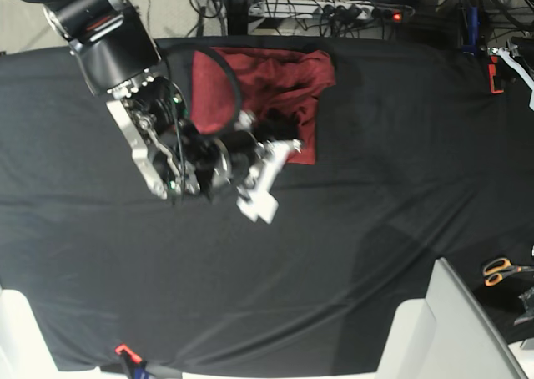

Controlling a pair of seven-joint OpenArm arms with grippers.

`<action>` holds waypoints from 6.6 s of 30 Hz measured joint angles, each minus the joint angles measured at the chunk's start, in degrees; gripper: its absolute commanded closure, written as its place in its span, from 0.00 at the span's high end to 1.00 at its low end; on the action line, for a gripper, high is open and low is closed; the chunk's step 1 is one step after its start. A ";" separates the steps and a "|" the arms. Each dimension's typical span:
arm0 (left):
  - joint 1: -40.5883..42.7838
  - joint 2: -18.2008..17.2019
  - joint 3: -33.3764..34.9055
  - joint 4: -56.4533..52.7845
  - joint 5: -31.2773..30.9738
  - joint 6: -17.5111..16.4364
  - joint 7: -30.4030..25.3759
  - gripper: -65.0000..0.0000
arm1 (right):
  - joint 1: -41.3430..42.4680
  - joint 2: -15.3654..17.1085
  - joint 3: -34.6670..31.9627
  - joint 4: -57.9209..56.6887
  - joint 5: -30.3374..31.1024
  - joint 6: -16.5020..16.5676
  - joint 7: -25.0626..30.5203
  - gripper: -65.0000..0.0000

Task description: Fold the T-shirt properly

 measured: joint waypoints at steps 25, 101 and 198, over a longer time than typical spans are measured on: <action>-2.40 1.40 0.22 0.00 0.39 0.00 0.13 0.00 | -6.40 7.30 7.48 -2.51 -0.20 -3.19 0.63 0.01; -2.49 1.77 13.68 3.17 -0.68 -0.81 -0.07 0.00 | -6.23 10.40 -4.72 18.05 -12.74 -3.80 1.01 0.00; -22.60 14.56 51.95 -19.50 -26.16 0.07 13.09 0.00 | -29.20 12.92 28.00 16.81 -37.68 -2.99 10.73 0.00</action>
